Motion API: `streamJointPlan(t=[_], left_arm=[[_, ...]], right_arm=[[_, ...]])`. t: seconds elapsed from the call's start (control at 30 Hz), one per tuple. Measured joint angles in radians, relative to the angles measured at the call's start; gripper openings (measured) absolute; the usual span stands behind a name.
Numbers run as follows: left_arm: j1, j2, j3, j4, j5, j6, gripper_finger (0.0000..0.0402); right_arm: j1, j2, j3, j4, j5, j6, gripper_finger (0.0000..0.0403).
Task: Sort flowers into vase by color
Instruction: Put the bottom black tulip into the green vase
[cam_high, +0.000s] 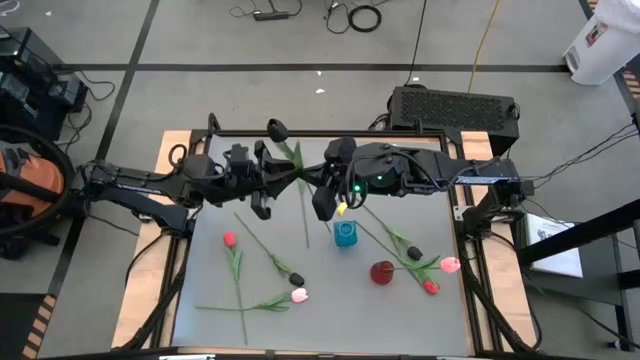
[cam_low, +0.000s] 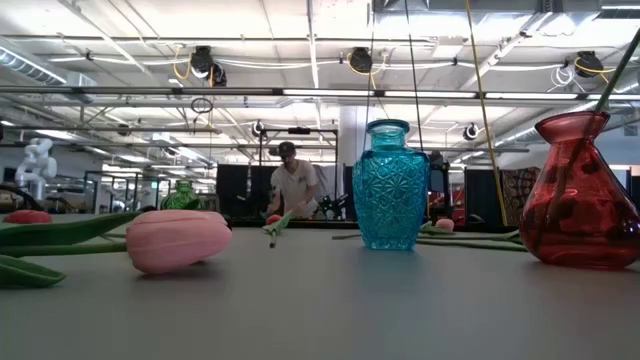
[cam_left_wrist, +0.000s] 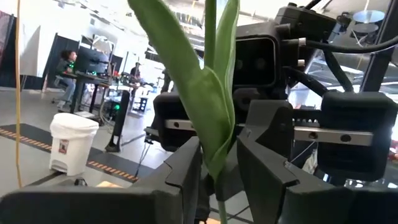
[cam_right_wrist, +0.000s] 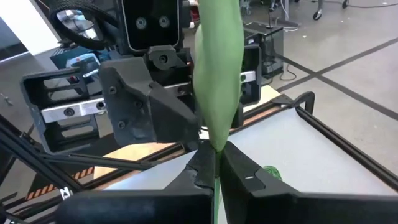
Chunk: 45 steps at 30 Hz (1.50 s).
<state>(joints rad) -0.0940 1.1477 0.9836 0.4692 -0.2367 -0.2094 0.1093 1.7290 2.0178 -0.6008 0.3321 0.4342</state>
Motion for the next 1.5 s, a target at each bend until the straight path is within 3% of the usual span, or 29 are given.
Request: streamJointPlan(t=[0.37, 1.13, 1.5], left_arm=[[0.000, 0.000, 0.000, 0.018, 0.053, -0.074, 0.0112], [0.001, 0.000, 0.000, 0.015, 0.041, -0.073, 0.0109], [0.000, 0.000, 0.000, 0.016, 0.042, -0.066, 0.0012]], right_arm=[[0.000, 0.000, 0.000, 0.001, -0.026, -0.002, 0.0000], [0.003, 0.000, 0.000, -0.002, -0.128, -0.001, 0.0000], [0.003, 0.000, 0.000, -0.004, -0.124, -0.014, 0.0005]])
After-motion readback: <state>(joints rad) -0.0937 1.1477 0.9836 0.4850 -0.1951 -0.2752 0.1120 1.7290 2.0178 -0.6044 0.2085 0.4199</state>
